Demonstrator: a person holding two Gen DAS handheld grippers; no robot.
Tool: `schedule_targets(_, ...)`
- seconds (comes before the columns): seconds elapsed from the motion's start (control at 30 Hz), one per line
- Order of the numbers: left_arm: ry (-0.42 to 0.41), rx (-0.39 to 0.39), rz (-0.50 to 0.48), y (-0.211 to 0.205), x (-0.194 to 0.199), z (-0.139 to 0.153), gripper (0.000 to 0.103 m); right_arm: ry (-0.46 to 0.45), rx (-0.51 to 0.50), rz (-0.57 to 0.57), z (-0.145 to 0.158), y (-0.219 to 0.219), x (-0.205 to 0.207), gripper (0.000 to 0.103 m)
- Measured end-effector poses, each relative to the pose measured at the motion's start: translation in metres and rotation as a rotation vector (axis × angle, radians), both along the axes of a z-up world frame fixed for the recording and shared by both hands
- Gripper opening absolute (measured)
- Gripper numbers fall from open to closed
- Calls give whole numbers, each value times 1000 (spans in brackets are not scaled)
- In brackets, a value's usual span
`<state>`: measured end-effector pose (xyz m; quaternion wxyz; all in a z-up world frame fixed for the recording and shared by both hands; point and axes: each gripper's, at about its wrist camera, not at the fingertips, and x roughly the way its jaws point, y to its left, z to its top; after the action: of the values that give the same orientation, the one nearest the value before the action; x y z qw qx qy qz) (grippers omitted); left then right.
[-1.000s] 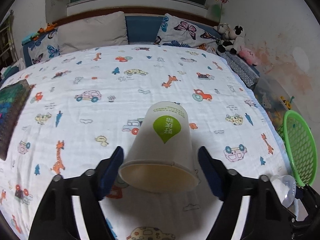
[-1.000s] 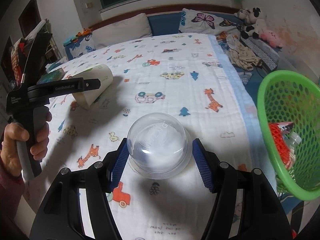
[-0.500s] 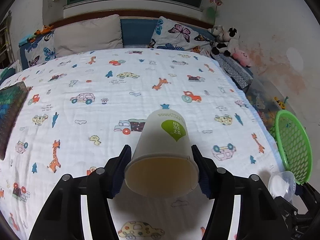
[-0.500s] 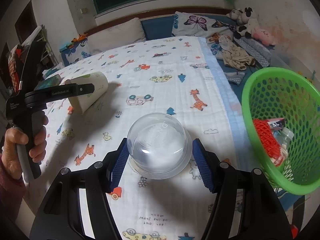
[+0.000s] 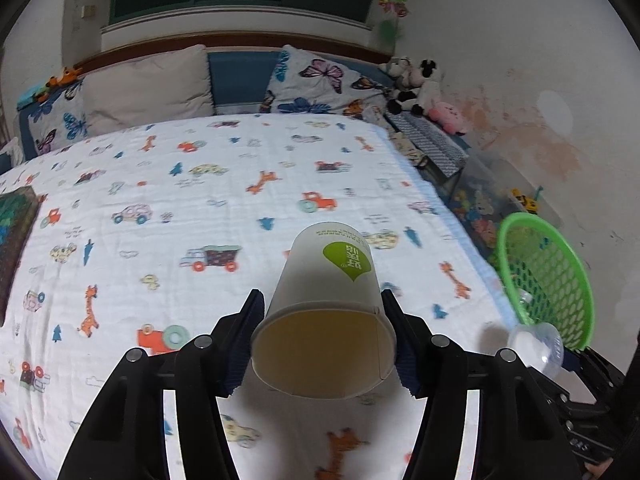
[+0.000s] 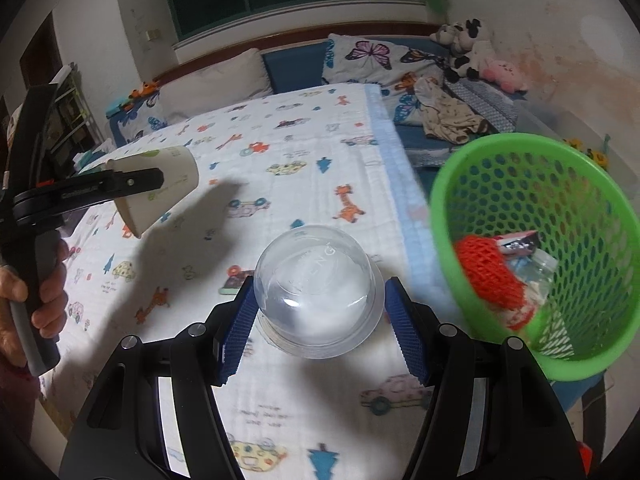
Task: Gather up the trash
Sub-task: 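Drop the clear plastic dome into the green basket with the right tool, then carry the white paper cup into the green basket and open the left tool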
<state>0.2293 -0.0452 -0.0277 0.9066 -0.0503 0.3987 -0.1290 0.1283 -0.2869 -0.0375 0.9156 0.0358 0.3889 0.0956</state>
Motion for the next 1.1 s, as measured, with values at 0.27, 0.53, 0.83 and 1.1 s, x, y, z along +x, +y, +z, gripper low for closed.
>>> schedule_targets(0.27,-31,-12,-81,-39,-12,20,57,-12,-7,-92,3,-45,-5,64)
schedule_targets(0.53,-55,-1,-169,-86,-21,36,57,-7,-33,-210,4,-103,-7,64)
schedule_targets(0.83,-76,26,-264,-145,-28,47,57,14,-46,-305,-2,-157,-6,65)
schedule_targets(1.1,-83,50,-343,-194,-30,49,57,19,-41,-335,-8,-178,-8,66)
